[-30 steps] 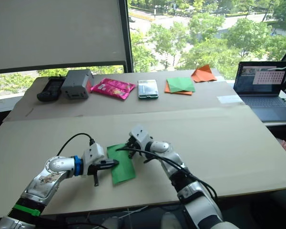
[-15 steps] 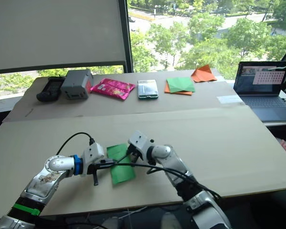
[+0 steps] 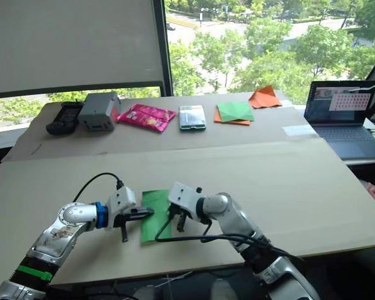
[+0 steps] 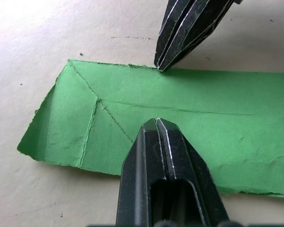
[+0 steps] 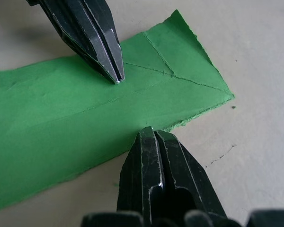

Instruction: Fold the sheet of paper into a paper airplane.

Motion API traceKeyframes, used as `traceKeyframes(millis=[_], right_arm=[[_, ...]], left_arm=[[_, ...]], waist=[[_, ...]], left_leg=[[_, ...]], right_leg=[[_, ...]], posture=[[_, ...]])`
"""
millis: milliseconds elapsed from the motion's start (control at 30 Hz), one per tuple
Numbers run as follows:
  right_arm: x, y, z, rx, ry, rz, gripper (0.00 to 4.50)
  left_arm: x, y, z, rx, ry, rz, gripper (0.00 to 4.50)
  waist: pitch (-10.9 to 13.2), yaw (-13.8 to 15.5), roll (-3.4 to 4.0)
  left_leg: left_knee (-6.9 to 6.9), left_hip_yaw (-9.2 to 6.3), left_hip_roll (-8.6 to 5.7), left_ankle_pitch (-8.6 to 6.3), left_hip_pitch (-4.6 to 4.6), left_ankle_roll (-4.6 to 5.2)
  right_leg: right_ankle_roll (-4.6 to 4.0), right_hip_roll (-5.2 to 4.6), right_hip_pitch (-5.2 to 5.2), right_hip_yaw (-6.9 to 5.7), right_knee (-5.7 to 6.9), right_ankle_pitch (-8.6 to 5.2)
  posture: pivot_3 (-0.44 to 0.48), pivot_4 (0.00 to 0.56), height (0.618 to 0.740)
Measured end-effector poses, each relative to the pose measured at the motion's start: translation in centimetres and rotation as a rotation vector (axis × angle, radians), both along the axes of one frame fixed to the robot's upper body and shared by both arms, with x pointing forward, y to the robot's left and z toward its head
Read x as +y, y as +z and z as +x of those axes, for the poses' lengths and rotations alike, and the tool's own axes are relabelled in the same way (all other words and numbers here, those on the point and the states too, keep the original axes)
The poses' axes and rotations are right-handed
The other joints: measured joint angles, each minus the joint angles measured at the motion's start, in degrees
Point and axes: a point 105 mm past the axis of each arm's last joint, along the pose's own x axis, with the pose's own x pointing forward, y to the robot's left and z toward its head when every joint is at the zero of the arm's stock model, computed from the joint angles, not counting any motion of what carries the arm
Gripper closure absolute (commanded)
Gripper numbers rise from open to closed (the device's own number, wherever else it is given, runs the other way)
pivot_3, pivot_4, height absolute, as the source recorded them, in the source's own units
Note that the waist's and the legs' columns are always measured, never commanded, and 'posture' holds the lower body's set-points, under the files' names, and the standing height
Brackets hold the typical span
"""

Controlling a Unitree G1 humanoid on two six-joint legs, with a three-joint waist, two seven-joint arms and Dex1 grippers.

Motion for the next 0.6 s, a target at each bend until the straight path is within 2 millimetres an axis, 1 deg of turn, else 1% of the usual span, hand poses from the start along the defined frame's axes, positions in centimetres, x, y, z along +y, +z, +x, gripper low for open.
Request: traceKeyframes(millis=[100, 333, 467, 600], right_arm=[[0.0, 0.0, -0.4, 0.007, 0.023, -0.005, 4.42], [0.3, 0.3, -0.2, 0.006, 0.02, 0.015, 4.42], [0.1, 1.0, 0.1, 0.046, -0.018, 0.071, 4.42], [0.5, 2.3, 0.2, 0.036, -0.02, 0.132, 4.42]], left_arm=[[0.0, 0.0, 0.1, -0.002, -0.002, 0.002, 4.5], [0.1, 0.1, 0.3, -0.001, -0.009, 0.008, 4.5], [0.0, 0.2, 0.4, -0.006, -0.015, 0.009, 4.5], [-0.2, 0.2, 0.4, -0.006, -0.022, 0.01, 4.5]], waist=[[0.0, 0.0, -0.02], [0.0, 0.0, -0.05], [0.2, 0.0, -0.06], [0.2, 0.2, -0.05]], left_leg=[[0.0, 0.0, 0.0, 0.0, 0.0, 0.0], [0.0, 0.0, 0.0, -0.01, 0.0, -0.01], [0.0, 0.0, 0.0, 0.0, -0.17, 0.0], [0.0, 0.0, 0.0, 0.0, -0.15, 0.01]], right_leg=[[0.0, -0.01, 0.0, 0.0, 0.0, 0.0], [0.0, -0.01, -0.03, -0.02, 0.0, 0.0], [0.0, -0.01, -0.15, -0.02, -0.01, 0.0], [0.0, 0.01, -0.13, -0.01, 0.0, 0.0]], posture=[[0.0, 0.15, 0.732], [0.0, 0.15, 0.732], [0.0, 0.15, 0.732], [0.0, 0.15, 0.732]])
